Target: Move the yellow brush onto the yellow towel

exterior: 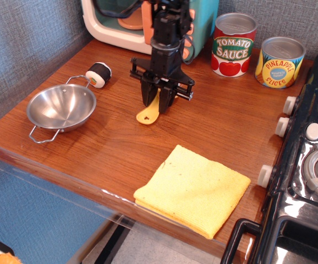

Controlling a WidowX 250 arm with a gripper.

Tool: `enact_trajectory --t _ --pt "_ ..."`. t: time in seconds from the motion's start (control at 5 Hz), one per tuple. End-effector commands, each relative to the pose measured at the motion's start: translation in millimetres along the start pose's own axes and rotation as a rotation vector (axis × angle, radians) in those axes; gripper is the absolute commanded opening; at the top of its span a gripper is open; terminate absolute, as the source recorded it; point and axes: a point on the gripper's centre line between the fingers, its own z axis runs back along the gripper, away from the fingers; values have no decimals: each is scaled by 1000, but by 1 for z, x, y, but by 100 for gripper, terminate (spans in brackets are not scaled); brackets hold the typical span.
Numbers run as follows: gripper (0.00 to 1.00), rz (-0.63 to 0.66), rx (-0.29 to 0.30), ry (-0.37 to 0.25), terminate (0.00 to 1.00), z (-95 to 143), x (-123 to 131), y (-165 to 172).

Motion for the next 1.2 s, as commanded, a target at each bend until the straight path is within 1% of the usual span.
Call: enact_trajectory --t 0.0,0.2,0.4,0.6,0.8,1.0 --pt "0 -17 -87 -272 0 82 -18 -26" --pt "0 -94 -123 -279 0 89 -48 -60" --pt "0 -181 -129 -255 0 88 -82 -96" --pt "0 -244 -110 -229 0 82 -108 -122" --pt "0 -254 -83 -180 0 71 -121 -143" --pt "0 -222 -72 -161 0 64 -121 -139"
